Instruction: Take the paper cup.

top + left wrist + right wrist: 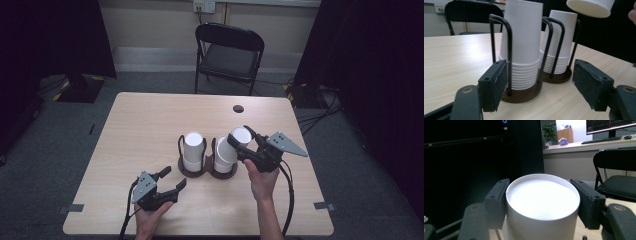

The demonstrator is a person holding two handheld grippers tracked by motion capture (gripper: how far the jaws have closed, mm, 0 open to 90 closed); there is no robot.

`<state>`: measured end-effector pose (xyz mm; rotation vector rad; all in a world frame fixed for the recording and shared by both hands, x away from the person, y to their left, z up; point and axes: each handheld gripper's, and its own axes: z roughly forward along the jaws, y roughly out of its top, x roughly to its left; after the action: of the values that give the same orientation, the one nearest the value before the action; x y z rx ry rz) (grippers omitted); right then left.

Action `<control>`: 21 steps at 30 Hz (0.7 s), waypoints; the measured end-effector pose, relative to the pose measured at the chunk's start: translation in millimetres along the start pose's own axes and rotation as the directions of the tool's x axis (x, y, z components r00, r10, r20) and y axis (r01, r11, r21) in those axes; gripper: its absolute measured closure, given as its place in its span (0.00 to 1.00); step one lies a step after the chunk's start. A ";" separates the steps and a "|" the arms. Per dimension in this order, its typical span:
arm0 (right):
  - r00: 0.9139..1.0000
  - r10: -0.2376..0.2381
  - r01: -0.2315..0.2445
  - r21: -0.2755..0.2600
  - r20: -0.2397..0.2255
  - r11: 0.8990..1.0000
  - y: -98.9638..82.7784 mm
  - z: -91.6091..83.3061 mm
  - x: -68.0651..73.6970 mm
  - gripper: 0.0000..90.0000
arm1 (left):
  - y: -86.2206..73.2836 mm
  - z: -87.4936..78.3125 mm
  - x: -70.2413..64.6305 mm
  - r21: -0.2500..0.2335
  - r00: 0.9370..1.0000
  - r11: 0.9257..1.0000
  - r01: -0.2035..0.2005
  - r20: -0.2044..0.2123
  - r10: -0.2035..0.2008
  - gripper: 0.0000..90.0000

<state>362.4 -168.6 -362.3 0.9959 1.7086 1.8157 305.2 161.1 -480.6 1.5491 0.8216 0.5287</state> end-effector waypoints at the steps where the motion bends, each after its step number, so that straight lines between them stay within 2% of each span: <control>1: 1.000 0.014 -0.014 0.000 -0.007 1.000 -2.8 -2.6 -0.5 0.39 | -0.1 0.4 -0.9 -0.004 1.000 1.000 0.006 0.005 -0.006 0.31; 3: 0.997 0.068 -0.069 -0.021 -0.029 0.997 -9.1 -11.7 -1.1 0.39 | 0.1 1.2 -1.6 -0.009 1.000 1.000 0.009 0.021 -0.009 0.32; 11: 0.990 0.128 -0.131 -0.060 -0.064 0.990 -12.0 -27.2 4.6 0.39 | 4.5 4.0 -9.3 -0.023 0.997 1.000 -0.005 0.072 0.006 0.37; 12: 0.984 0.161 -0.166 -0.065 -0.082 0.984 -14.5 -29.7 5.7 0.39 | 6.6 5.6 -12.6 -0.032 0.996 0.999 -0.010 0.084 0.013 0.38; 14: 0.977 0.189 -0.196 -0.064 -0.095 0.979 -18.3 -31.5 6.5 0.39 | 8.7 7.3 -15.1 -0.035 0.995 0.999 -0.021 0.097 0.024 0.38; 15: 0.977 0.189 -0.196 -0.064 -0.095 0.979 -18.3 -31.5 6.5 0.39 | 8.7 7.3 -15.1 -0.035 0.995 0.999 -0.021 0.097 0.024 0.39; 18: 0.967 0.226 -0.234 -0.065 -0.115 0.970 -24.4 -33.3 7.6 0.39 | 11.3 10.1 -18.6 -0.048 0.992 0.999 -0.018 0.128 0.024 0.41; 19: 0.963 0.243 -0.252 -0.061 -0.119 0.966 -27.6 -34.1 8.2 0.39 | 12.5 12.2 -20.2 -0.065 0.987 0.998 -0.017 0.161 0.027 0.43; 20: 0.963 0.243 -0.252 -0.061 -0.119 0.966 -27.6 -34.1 8.2 0.39 | 12.5 12.2 -20.2 -0.065 0.987 0.998 -0.017 0.161 0.027 0.44; 21: 0.950 0.282 -0.291 -0.056 -0.135 0.955 -32.4 -35.0 8.3 0.39 | 13.2 14.7 -23.1 -0.073 0.983 0.997 -0.020 0.183 0.033 0.45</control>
<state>325.8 -181.1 -391.5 1.1708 1.6191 2.1514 303.8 133.9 -466.9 1.5203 0.6353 0.4222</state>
